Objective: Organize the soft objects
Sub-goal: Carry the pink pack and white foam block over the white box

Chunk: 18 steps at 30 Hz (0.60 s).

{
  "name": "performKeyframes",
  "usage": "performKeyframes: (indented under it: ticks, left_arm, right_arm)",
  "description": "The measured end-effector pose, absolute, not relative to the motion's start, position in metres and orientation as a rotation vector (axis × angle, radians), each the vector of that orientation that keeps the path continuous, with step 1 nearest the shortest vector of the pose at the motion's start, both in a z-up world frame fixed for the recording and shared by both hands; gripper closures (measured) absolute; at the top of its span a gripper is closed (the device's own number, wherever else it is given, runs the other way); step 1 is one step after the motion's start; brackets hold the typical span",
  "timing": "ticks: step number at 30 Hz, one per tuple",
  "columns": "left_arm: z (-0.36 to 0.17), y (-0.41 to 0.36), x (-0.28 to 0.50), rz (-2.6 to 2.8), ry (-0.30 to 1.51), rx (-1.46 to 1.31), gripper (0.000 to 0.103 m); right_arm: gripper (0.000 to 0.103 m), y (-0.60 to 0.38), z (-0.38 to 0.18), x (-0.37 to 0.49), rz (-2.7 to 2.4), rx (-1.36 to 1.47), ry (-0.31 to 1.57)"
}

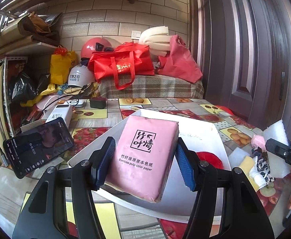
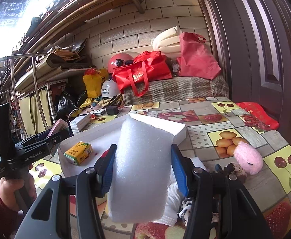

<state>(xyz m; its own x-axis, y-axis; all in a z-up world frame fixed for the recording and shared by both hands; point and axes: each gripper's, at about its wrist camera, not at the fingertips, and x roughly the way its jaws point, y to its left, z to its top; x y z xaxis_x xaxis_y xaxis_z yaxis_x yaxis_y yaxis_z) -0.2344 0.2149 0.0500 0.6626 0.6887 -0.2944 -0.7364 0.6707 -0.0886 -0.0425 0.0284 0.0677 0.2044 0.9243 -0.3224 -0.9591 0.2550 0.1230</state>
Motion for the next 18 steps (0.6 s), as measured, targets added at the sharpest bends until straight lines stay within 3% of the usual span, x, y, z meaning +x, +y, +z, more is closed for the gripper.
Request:
performKeyframes:
  ticks: [11,18]
  left_arm:
    - [0.047,0.249,-0.226,0.855,0.234,-0.282,0.042]
    - [0.049,0.251,-0.226,0.832,0.223,-0.29,0.042]
  right_arm:
    - [0.051,0.087,0.057,-0.09,1.489,-0.218,0.403]
    - [0.051,0.127,0.045,-0.092,1.566,-0.277,0.567]
